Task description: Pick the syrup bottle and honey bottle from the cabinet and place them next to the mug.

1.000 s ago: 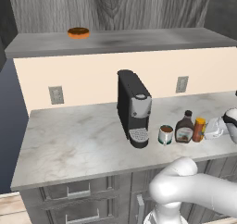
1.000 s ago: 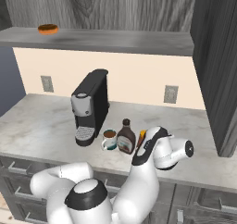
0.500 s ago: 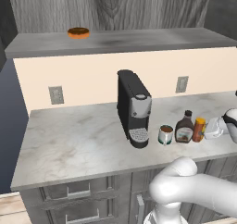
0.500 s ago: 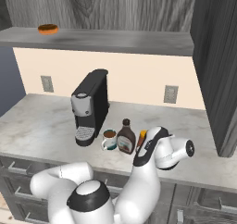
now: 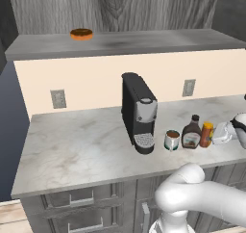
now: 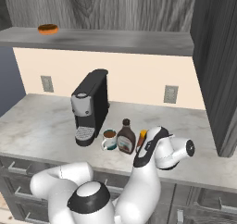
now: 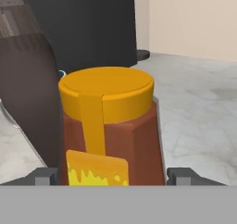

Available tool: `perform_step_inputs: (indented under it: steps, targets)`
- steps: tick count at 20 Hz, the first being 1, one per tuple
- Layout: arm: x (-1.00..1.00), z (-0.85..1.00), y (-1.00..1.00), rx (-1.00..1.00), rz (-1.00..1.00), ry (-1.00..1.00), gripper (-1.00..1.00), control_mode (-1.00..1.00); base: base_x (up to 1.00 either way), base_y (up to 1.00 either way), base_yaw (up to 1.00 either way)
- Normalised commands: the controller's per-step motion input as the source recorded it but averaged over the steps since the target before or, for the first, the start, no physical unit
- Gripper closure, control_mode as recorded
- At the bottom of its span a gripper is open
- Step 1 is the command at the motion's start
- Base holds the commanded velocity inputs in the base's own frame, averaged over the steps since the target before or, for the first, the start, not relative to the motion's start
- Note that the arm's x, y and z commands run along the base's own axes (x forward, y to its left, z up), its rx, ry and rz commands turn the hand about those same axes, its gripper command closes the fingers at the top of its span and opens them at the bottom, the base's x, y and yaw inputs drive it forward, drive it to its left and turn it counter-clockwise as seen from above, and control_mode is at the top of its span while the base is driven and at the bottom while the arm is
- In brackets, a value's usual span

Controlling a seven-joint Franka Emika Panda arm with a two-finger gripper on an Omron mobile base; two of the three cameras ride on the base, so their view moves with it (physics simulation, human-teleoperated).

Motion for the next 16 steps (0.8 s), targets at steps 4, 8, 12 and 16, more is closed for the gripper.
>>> perform_step_inputs:
  steps: [4, 8, 12, 16]
  targets:
    - [0.0, 0.0, 0.0, 0.0, 0.0, 0.0, -1.0, -1.0, 0.0, 0.0, 0.0]
    - [0.0, 0.0, 0.0, 0.0, 0.0, 0.0, -1.0, -1.0, 0.0, 0.0, 0.0]
    - [0.0, 0.0, 0.0, 0.0, 0.0, 0.0, -1.0, -1.0, 0.0, 0.0, 0.0]
    - [0.0, 0.03, 0.0, 0.0, 0.0, 0.0, -1.0, -1.0, 0.0, 0.0, 0.0]
